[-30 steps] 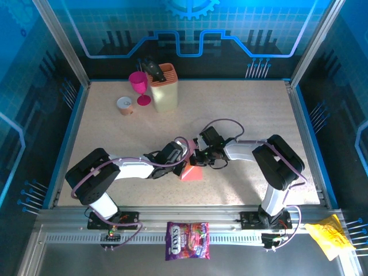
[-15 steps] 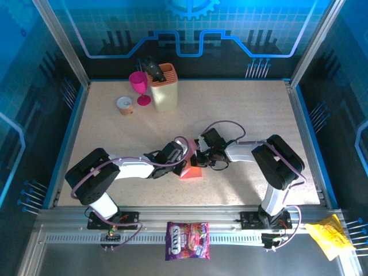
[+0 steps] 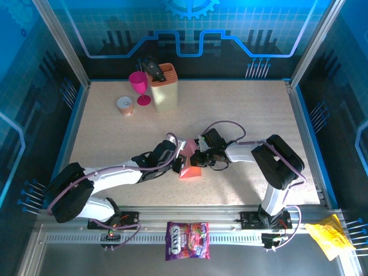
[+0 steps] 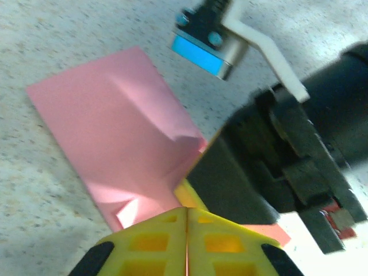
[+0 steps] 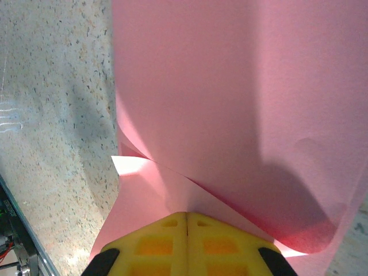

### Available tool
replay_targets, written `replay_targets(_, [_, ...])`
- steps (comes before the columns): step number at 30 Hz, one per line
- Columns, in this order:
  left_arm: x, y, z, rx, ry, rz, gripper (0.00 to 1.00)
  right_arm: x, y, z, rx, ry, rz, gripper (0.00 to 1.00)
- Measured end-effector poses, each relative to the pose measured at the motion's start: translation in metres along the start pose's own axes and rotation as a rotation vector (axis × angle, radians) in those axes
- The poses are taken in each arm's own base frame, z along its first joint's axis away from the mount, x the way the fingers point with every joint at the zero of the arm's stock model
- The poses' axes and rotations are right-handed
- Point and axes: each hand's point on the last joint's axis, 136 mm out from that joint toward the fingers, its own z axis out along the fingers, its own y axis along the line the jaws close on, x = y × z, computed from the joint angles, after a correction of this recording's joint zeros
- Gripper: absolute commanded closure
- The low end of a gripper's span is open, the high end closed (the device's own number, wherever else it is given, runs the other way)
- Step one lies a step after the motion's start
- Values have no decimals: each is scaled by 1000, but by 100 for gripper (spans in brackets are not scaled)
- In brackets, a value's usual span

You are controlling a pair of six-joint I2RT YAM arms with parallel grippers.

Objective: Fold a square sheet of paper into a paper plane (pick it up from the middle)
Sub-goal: Fold the triangle a second time at the center of the table.

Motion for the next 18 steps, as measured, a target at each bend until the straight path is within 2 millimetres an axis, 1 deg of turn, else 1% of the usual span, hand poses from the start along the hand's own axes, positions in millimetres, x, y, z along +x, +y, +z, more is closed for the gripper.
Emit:
replay_targets(4, [16,-23,3,62,38,33,100,0,0,0,-3,0,3,100])
replay_targets(6, [24,-29,8,76,61,42,100,0,0,0,-4,0,2,100])
replay_targets(11, [43,-24,23,57,115,42,100,0,0,0,-4,-1,3,100])
replay_targets(18, [54,-17,33,31,148,48,100,0,0,0,-8,-2,3,100])
